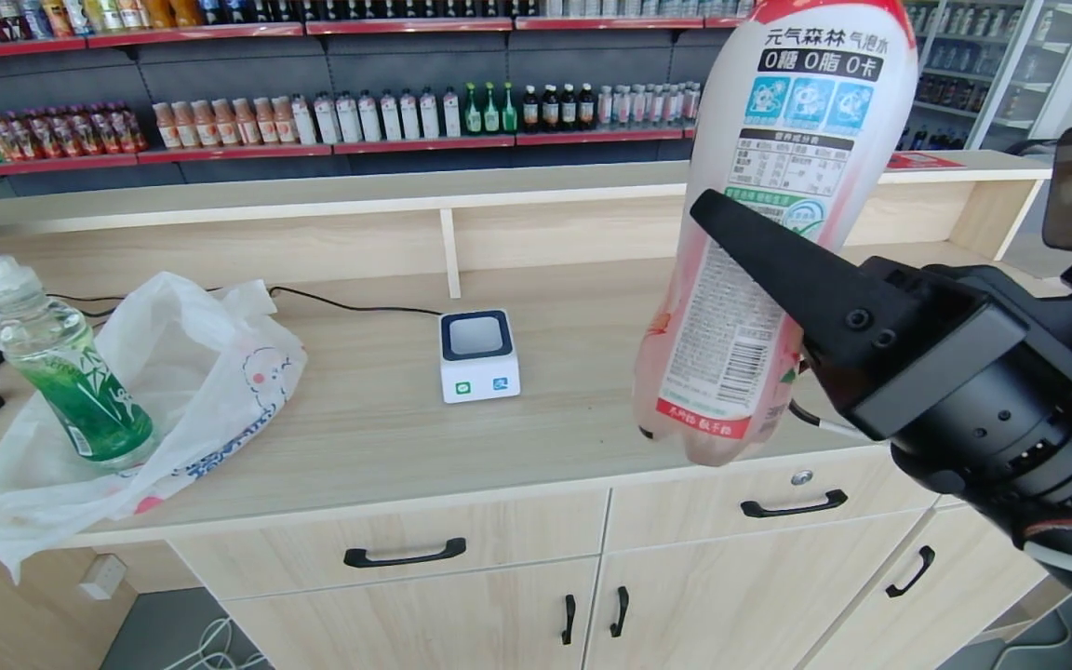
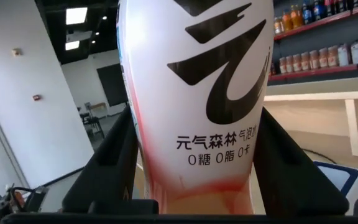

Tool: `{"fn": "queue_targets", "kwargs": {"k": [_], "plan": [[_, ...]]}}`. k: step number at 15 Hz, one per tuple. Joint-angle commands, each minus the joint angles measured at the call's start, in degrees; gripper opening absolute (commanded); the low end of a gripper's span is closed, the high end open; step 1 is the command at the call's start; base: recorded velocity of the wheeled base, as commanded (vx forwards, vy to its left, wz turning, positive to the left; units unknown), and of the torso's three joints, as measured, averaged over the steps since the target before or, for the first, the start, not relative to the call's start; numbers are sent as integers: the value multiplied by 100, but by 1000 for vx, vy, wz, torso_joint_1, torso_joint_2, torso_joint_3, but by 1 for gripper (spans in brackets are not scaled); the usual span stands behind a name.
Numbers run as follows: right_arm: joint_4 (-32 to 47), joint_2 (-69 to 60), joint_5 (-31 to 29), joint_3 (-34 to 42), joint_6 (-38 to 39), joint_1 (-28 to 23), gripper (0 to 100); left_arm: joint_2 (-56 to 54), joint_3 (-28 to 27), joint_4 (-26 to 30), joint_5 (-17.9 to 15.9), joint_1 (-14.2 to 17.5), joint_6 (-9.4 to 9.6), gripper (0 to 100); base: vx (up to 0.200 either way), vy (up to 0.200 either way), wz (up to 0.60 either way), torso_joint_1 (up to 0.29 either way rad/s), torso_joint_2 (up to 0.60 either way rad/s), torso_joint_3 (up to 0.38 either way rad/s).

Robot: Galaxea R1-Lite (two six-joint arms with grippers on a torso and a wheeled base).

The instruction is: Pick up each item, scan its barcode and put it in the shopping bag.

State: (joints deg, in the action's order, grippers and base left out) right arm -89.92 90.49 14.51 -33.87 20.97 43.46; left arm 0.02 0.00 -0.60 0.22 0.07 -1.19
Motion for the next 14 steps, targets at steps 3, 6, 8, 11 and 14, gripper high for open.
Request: {"fn": "queue_targets", "kwargs": {"k": [3, 6, 8, 11, 14], "plan": [[-8, 144, -343, 258, -884, -171, 0, 6, 0, -2, 4, 1, -4, 100, 0, 0, 0, 0, 0, 0], [-8, 179, -915, 539, -1552, -180, 0, 6, 0, -2, 4, 1, -4, 100, 0, 0, 0, 0, 0, 0], [-8, 179, -1310, 583, -2009, -259, 0, 6, 0, -2, 4, 1, -4, 100, 0, 0, 0, 0, 0, 0], [-8, 223, -1319, 855, -2659, -1015, 0, 6, 0, 7, 4, 1, 5, 100, 0, 0, 0, 0, 0, 0], [-8, 241, -1319, 803, -2677, -2166, 0, 6, 0, 7, 4, 1, -4, 100, 0, 0, 0, 0, 0, 0]]}}
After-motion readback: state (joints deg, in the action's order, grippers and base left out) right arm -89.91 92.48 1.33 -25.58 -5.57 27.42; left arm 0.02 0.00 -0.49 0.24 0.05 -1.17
